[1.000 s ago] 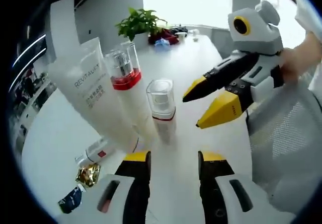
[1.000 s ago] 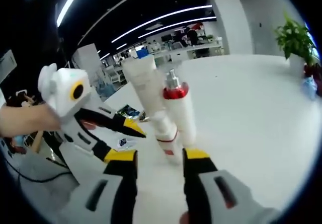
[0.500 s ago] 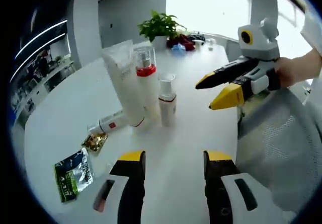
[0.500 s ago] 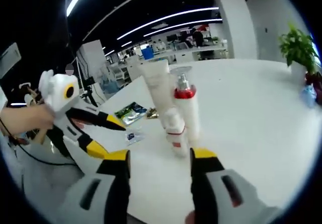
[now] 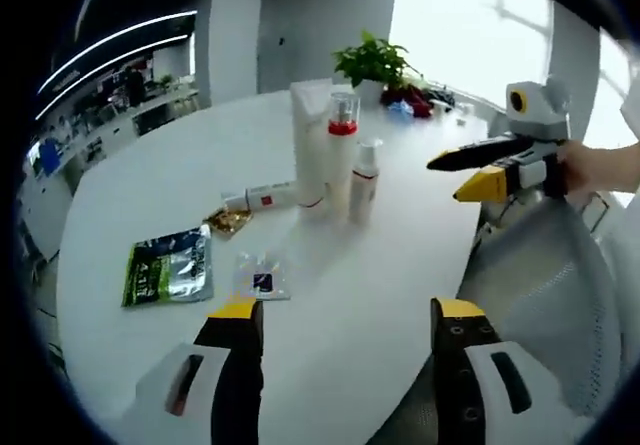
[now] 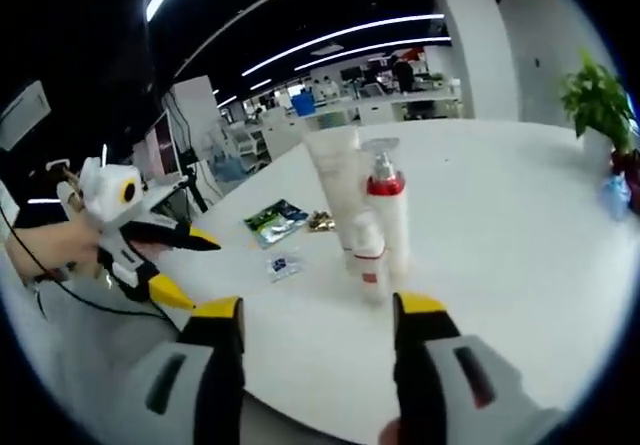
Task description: Arrange the skincare products in the storage area until every visible bottle or jar stands upright without overlapping.
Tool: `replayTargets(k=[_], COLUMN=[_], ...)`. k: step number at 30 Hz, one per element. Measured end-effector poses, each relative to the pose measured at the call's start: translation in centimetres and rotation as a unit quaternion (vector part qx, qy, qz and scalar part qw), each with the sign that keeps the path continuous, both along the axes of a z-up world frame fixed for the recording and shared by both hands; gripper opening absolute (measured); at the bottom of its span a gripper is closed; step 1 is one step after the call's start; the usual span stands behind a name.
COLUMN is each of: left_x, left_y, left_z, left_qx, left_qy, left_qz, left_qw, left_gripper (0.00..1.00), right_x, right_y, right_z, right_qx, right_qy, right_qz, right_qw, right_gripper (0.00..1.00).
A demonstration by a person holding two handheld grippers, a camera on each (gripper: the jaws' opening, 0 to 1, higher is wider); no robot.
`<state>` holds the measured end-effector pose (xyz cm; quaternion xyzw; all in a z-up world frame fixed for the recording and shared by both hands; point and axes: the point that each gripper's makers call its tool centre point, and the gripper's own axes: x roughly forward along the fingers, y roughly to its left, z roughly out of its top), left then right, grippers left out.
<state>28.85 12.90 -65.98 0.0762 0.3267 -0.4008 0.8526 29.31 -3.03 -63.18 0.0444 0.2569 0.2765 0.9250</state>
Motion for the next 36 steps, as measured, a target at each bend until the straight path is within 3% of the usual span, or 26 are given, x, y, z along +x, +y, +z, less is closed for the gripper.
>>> replayTargets(k=[11, 15, 19, 24, 27, 36], left_x=[-1.8, -2.3, -2.9, -3.4, -3.4, -3.5], left_y=[2.8, 3.5, 3.8, 4.6, 5.1, 5.6], left_z=[1.3, 1.9, 2.4, 2.1, 2.2, 2.3], left_qx=[-0.024, -0.029, -0.036, -0.03, -0.031, -0.026], left_qy=[0.0, -0.007, -0.012, 0.002, -0.009, -0.025], left_qz=[0.06, 0.088, 0.099, 0.122, 0.139, 0.147], left_qw=[0.9979, 0.9956, 0.9944, 0.9921, 0.9897, 0.9886], left_gripper=[0.74, 0.87, 0.87, 0.9, 0.97, 0.97], right_x=[-1.1, -1.5, -1.7, -2.0, -2.2, -2.0], right_y=[0.0, -0.3, -0.5, -0.1, 0.0, -0.4], right_z=[1.0, 1.2, 1.1, 1.1, 0.8, -0.3], right_qx=[-0.002, 0.003, 0.006, 0.011, -0.001, 0.006], right_qy=[-0.005, -0.004, 0.0, 0.001, -0.003, 0.018], right_qz=[0.007, 0.001, -0.006, -0.006, -0.001, -0.003], right_qw=[1.0, 1.0, 1.0, 0.9999, 1.0, 0.9998], right_gripper=[0.66, 0.69, 0.71, 0.76, 0.79, 0.9])
